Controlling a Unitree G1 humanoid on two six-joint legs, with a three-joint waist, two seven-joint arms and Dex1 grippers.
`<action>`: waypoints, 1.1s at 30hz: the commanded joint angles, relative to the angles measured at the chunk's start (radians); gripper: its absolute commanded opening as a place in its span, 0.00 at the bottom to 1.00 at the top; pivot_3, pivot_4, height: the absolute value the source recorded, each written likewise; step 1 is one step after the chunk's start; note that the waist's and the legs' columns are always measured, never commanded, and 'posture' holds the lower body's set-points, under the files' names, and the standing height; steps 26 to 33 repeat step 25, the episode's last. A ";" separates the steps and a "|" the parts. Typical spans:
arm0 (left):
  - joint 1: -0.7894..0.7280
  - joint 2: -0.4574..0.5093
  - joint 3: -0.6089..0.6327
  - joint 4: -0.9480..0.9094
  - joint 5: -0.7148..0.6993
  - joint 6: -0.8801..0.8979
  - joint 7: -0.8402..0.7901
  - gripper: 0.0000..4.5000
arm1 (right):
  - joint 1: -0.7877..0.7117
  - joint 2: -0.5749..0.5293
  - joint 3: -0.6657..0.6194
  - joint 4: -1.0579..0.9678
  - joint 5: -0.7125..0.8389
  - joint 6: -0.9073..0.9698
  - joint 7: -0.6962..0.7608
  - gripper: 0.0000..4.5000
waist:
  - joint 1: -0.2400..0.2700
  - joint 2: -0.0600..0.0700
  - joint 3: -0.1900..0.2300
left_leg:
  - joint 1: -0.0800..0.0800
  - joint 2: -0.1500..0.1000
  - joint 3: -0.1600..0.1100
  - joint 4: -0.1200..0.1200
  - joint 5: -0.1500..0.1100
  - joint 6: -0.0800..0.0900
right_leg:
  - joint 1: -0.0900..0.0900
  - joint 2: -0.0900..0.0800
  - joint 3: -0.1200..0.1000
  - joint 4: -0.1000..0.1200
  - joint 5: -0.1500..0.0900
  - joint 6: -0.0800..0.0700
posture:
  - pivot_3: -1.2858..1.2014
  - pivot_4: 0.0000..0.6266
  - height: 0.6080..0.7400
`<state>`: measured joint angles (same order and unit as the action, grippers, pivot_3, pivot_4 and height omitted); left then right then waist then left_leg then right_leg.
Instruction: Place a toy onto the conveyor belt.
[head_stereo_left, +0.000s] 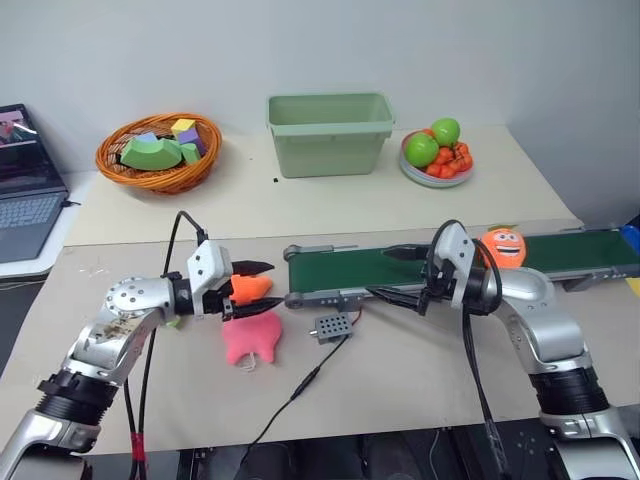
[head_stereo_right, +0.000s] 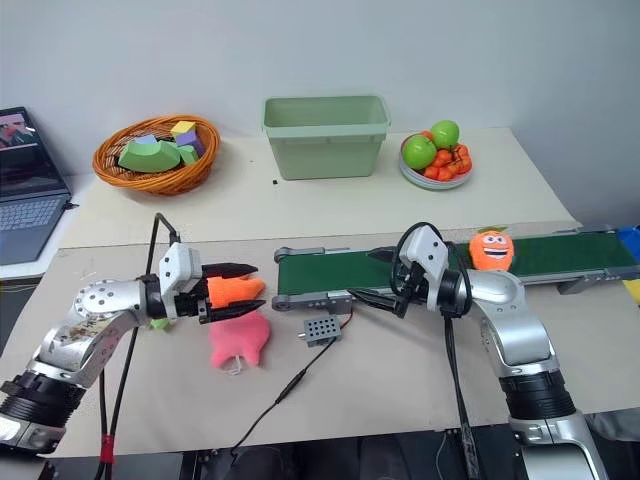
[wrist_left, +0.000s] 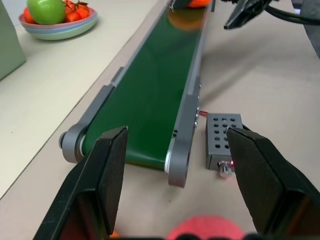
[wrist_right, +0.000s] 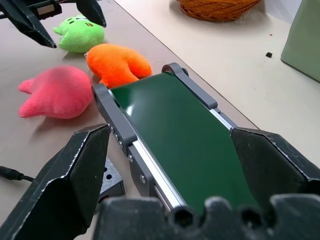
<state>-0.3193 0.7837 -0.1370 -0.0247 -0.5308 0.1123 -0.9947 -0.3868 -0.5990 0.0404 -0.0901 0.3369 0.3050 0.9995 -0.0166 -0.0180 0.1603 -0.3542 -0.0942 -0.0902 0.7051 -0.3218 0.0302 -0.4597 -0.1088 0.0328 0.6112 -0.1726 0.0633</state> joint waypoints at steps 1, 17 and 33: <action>-0.011 -0.019 0.050 -0.032 0.009 0.023 0.005 0.74 | -0.011 -0.010 -0.023 -0.032 0.018 -0.008 0.002 1.00 | 0.000 0.000 0.000 | 0.000 0.000 0.000 0.000 0.000 0.000 | 0.000 0.000 0.000 0.000 0.000 0.000 | 0.52 0.24 1.00; -0.012 -0.097 0.076 -0.085 0.028 0.136 0.004 0.74 | -0.024 -0.009 -0.022 -0.021 0.017 -0.012 0.008 1.00 | 0.001 0.000 0.000 | 0.000 0.000 0.000 0.000 0.000 0.000 | 0.000 0.000 0.000 0.000 0.000 0.000 | 0.52 0.24 1.00; -0.002 -0.104 0.078 -0.099 0.040 0.148 -0.011 0.74 | -0.020 -0.008 -0.022 -0.026 0.019 -0.010 0.008 1.00 | 0.001 0.000 0.000 | 0.000 0.000 0.000 0.000 0.000 0.000 | 0.000 0.000 0.000 0.000 0.000 0.000 | 0.52 0.24 1.00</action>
